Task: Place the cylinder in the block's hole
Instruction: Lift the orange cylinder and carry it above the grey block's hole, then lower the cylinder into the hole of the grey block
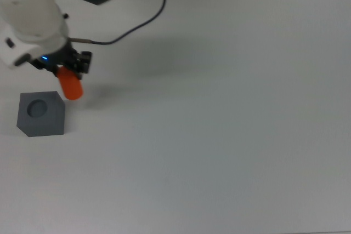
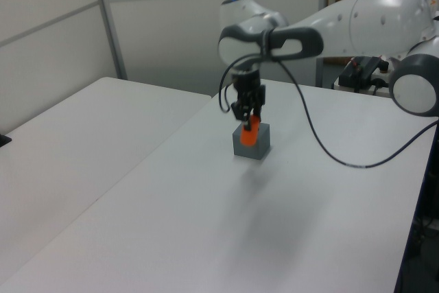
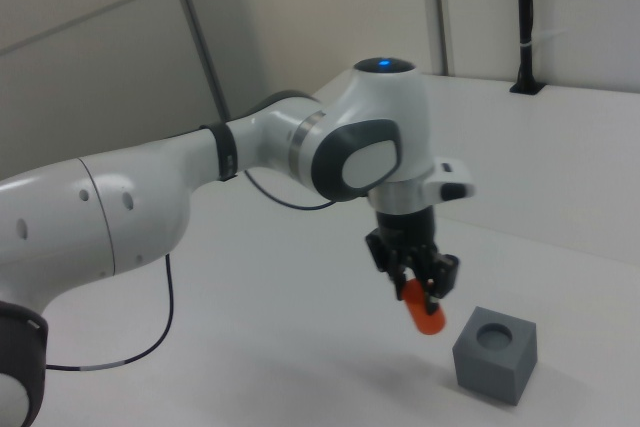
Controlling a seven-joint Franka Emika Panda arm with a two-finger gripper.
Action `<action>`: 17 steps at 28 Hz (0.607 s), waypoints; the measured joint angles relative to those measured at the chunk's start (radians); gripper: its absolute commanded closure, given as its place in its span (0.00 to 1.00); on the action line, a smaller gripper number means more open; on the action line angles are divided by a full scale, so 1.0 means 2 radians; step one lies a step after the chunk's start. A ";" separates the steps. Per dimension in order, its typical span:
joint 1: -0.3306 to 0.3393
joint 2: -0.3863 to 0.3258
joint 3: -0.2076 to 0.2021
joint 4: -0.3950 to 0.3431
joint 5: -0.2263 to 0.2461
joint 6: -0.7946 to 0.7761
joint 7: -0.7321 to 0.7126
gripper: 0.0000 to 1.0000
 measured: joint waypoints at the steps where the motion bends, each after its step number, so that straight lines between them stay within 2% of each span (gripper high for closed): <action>1: -0.004 -0.001 -0.005 0.003 0.005 0.000 0.000 1.00; 6: -0.027 -0.005 -0.024 0.008 0.023 0.029 -0.002 1.00; 11: -0.045 0.001 -0.025 0.007 0.037 0.081 -0.002 1.00; 17: -0.046 0.015 -0.023 0.007 0.037 0.096 -0.002 1.00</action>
